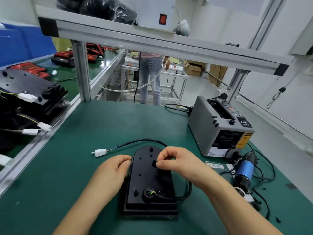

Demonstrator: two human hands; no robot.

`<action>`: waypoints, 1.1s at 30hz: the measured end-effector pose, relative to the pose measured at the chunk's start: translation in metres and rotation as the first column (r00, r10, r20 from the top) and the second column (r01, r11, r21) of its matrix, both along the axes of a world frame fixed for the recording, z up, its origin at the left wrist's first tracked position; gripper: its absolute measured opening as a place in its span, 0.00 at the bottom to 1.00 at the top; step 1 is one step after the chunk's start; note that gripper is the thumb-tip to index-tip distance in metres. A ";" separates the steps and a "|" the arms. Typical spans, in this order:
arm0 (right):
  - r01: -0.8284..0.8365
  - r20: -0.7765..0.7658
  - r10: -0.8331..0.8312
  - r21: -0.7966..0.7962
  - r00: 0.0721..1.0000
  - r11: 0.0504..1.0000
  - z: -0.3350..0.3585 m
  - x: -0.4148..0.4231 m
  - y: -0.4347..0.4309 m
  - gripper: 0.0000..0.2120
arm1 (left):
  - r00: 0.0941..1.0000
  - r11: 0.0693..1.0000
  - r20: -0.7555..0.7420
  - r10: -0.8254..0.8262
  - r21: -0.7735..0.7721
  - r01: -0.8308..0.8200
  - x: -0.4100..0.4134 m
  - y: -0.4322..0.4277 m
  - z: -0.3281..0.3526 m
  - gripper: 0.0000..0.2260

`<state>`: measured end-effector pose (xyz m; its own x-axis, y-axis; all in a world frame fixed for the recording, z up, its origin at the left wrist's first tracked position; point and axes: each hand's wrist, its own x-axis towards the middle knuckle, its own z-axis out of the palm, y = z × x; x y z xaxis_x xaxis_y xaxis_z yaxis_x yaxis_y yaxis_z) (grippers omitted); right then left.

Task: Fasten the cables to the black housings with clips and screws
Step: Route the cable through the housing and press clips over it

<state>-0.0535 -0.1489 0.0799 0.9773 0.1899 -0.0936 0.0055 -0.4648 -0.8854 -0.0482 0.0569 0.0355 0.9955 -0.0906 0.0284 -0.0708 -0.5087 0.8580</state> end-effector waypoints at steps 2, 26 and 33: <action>-0.029 -0.022 0.028 -0.041 0.999 0.999 -0.001 0.004 0.004 0.06 | 0.996 0.998 -0.079 -0.041 0.051 0.045 0.003 0.001 0.000 0.11; -0.176 -0.165 0.168 -0.039 0.972 0.984 -0.003 0.005 0.021 0.09 | 0.987 0.962 -0.162 -0.015 -0.272 -0.030 -0.007 0.008 -0.027 0.17; -0.149 -0.080 0.134 -0.224 0.988 0.963 -0.006 0.008 0.033 0.08 | 0.987 0.948 -0.160 -0.015 -0.315 -0.037 -0.008 0.006 -0.023 0.17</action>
